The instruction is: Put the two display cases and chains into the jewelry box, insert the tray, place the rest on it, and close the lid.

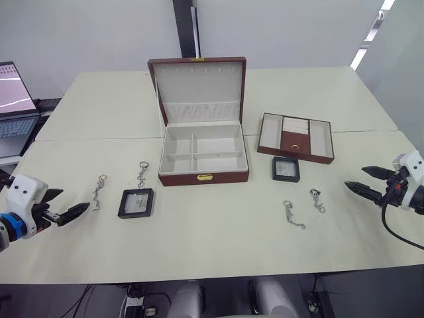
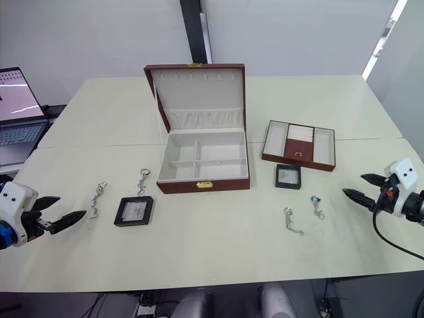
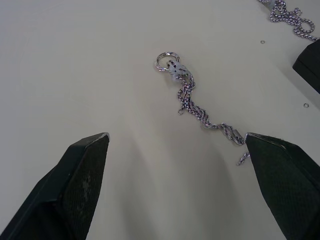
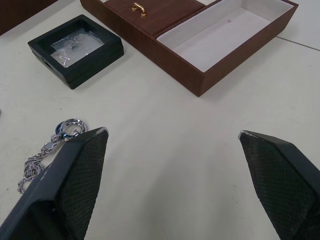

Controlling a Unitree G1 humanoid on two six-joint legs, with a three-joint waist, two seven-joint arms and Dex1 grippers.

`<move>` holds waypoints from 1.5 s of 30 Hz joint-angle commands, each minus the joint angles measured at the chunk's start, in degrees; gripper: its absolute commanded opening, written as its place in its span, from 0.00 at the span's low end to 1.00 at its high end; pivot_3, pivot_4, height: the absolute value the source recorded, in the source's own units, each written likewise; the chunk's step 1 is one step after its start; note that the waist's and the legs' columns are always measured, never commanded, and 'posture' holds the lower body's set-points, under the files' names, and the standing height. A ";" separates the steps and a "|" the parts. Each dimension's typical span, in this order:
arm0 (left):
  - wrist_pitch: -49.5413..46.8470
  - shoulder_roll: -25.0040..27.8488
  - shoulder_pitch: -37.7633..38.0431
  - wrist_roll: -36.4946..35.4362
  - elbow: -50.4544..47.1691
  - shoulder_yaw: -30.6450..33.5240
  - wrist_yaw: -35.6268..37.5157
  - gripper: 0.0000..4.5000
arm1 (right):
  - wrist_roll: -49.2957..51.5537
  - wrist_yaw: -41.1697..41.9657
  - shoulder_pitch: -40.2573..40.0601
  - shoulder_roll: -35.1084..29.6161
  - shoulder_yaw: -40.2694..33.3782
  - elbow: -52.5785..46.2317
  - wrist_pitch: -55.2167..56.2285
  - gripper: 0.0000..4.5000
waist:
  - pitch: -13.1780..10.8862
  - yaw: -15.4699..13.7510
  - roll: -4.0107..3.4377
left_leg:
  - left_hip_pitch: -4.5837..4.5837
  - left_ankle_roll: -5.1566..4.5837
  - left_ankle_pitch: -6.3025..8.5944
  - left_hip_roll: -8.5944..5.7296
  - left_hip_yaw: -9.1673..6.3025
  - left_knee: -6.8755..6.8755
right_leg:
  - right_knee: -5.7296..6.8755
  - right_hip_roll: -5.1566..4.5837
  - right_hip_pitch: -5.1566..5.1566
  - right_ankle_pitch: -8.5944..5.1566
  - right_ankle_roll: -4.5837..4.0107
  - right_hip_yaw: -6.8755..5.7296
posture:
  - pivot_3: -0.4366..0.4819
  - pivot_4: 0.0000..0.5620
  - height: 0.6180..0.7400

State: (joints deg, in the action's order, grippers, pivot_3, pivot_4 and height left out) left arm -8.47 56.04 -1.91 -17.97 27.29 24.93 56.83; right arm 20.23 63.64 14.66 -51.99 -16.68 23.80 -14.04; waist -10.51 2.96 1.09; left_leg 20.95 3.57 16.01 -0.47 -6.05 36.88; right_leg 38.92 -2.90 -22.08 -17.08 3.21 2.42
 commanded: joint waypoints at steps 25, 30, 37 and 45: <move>1.86 0.97 -3.73 0.44 2.39 1.27 -3.29 1.00 | 0.50 0.67 -0.66 -1.03 -1.33 -1.37 0.29 0.99 | 0.00 0.01 0.00 | 0.00 0.00 0.00 0.00 0.01 0.02 | 0.02 0.00 0.00 0.00 0.00 0.00 | 0.48 0.27 1.00; 1.80 0.95 -3.28 0.62 2.03 1.28 -3.64 1.00 | 0.80 0.57 -1.29 -0.91 -1.68 -1.90 0.19 0.99 | 0.00 0.01 0.00 | -0.01 0.00 0.00 0.00 0.00 0.02 | 0.02 0.00 0.00 0.00 0.00 0.00 | 0.48 0.27 1.00; 1.85 0.20 -4.69 1.68 1.68 0.17 -5.49 1.00 | 2.30 -2.07 -0.52 0.88 -3.07 -3.46 -0.10 0.99 | 0.00 0.00 0.00 | -0.01 0.00 0.00 -0.01 0.00 0.02 | 0.02 0.01 0.00 0.00 0.00 -0.01 | 0.48 0.27 1.00; -4.54 -6.90 -11.50 0.44 -8.37 -2.30 -13.50 1.00 | 7.85 -10.02 3.15 8.01 -0.49 -19.95 -9.75 0.99 | 0.01 -0.11 0.00 | 0.01 0.00 0.00 0.03 -0.03 0.06 | 0.06 0.00 0.00 0.01 0.01 -0.01 | 0.48 0.27 1.00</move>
State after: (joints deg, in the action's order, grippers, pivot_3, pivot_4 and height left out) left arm -11.66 49.69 -11.71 -17.13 22.20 23.53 45.78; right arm 26.78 55.76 16.44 -44.61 -18.10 8.08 -22.49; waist -10.50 2.85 1.10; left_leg 20.97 3.58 16.00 -0.44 -6.09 36.97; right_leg 39.00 -2.91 -22.08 -17.07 3.21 2.41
